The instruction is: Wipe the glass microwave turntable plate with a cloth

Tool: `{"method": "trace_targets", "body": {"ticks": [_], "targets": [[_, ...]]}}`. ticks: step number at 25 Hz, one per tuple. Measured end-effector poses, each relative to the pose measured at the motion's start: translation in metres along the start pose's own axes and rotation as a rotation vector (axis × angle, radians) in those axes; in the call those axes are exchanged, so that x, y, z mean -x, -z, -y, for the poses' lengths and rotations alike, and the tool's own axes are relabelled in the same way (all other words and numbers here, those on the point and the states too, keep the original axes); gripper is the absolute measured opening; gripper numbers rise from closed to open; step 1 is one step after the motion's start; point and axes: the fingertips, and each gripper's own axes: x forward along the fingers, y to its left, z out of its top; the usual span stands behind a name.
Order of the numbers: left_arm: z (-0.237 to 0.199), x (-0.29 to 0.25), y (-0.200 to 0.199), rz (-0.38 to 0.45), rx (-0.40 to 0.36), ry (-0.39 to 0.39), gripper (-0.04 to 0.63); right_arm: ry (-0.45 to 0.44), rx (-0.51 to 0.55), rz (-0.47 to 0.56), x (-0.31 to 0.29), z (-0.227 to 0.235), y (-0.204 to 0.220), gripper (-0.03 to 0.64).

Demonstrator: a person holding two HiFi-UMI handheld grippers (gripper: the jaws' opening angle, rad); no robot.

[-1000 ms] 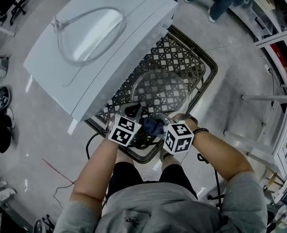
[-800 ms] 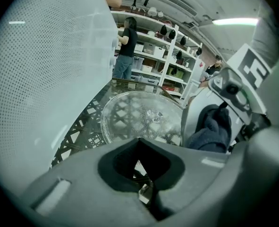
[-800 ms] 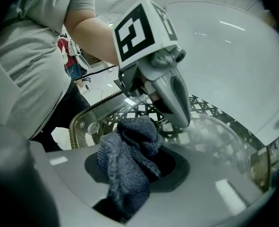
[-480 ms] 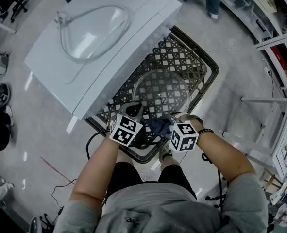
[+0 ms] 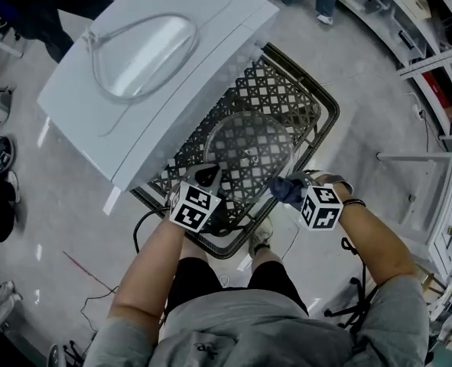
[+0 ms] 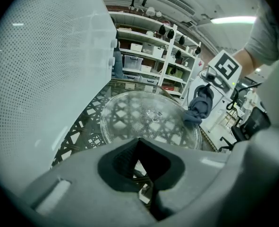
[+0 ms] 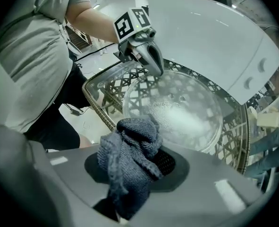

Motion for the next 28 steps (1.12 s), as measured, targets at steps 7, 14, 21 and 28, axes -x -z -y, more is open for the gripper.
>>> {"method": "trace_targets", "body": {"ticks": [7,14,21,28], "targets": [[-0.003,0.000,0.001,-0.012,0.016,0.009,-0.002,0.029,-0.019,0.021,0.000,0.004,0.000,0.144],[0.005,-0.002,0.009,-0.017,0.026,0.007,-0.002,0.070,-0.096,0.080,0.000,0.000,0.000,0.147],[-0.001,-0.005,0.005,-0.069,-0.001,0.005,-0.002,0.185,-0.231,0.230,0.052,0.021,-0.025,0.149],[0.002,0.000,-0.002,-0.131,-0.049,-0.047,-0.002,0.268,-0.396,0.358,0.108,0.015,-0.042,0.149]]}}
